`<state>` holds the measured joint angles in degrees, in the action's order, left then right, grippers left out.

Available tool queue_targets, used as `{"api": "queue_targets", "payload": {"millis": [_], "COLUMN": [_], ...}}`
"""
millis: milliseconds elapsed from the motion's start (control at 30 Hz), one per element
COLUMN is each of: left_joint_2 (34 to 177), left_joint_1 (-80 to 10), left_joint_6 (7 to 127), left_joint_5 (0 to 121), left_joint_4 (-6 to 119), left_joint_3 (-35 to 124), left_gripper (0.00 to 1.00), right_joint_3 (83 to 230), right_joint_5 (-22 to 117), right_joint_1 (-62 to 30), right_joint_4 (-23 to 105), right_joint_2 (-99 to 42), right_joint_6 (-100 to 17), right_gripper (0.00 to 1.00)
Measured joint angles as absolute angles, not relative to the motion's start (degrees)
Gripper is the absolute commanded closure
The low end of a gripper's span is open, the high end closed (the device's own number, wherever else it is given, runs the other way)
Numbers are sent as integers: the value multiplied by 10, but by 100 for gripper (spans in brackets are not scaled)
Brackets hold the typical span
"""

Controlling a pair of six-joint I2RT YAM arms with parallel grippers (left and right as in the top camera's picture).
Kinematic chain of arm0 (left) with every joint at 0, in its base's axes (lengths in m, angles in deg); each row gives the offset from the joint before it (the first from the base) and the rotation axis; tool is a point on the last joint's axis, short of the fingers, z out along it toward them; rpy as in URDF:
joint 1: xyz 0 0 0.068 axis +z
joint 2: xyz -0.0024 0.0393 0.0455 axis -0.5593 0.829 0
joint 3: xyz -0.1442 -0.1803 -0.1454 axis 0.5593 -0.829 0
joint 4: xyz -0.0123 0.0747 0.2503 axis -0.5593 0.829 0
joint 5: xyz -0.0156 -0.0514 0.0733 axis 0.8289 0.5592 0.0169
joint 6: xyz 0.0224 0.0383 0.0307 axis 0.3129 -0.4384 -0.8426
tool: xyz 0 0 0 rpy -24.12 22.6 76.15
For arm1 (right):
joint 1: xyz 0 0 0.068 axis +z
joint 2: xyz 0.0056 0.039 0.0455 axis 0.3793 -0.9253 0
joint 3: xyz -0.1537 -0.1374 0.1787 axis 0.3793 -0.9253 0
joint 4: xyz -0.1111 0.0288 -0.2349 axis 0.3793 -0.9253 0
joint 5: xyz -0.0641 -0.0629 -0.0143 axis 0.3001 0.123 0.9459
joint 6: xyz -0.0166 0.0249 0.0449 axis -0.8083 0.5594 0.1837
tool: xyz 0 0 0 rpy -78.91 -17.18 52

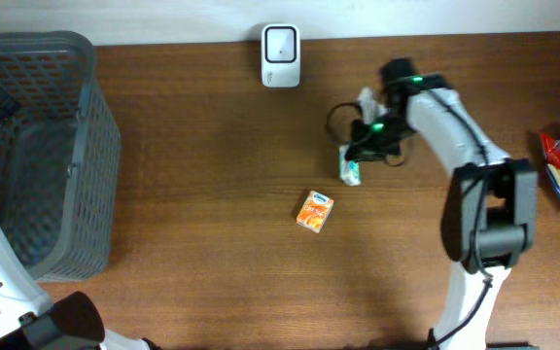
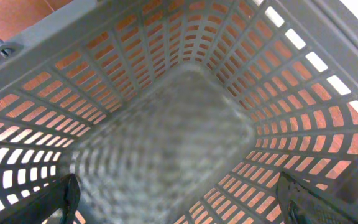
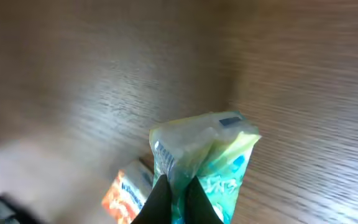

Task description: Scan the item barcode

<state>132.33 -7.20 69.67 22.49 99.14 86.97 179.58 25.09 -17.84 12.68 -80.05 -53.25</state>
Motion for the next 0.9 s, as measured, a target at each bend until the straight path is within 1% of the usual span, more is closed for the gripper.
{"api": "queue_targets", "payload": {"millis": [100,167,200,233,267,300,333,367,500,567,667,800,900], "left_joint_2": [1323,1323,1323,1323,1323,1323,1323,1323,1323,1323,1323,1323,1323], "left_joint_1": [-72,-72,-72,-72,-72,-72,-72,-72,-72,-72,-72,-72,-72], "left_joint_6": [697,697,697,697,697,697,697,697,697,697,697,697,697], "left_joint_5": [225,225,225,225,225,225,225,225,225,225,225,225,225], "left_joint_4": [992,991,991,992,992,992,992,992,991,991,992,991,991], "left_joint_3": [870,870,870,870,870,870,870,870,870,870,870,870,870], "left_gripper": [1,1,1,1,1,1,1,1,1,1,1,1,1], "right_joint_3": [1749,1686,1662,1641,1627,1617,1612,1612,1651,1686,1708,1708,1706], "right_joint_5": [136,71,58,49,45,49,67,94,160,173,182,186,206], "right_joint_1": [-236,-277,-292,-308,-322,-342,-363,-383,-438,-444,-421,-359,-315], "right_joint_4": [163,201,216,225,224,215,205,184,91,41,16,61,99], "right_joint_2": [-800,-801,-801,-801,-801,-801,-801,-801,-801,-800,-800,-800,-800], "right_joint_6": [-575,-591,-595,-596,-599,-600,-596,-587,-592,-608,-648,-670,-650], "right_gripper": [96,96,93,86,75,60,49,44,36,32,33,32,39]}}
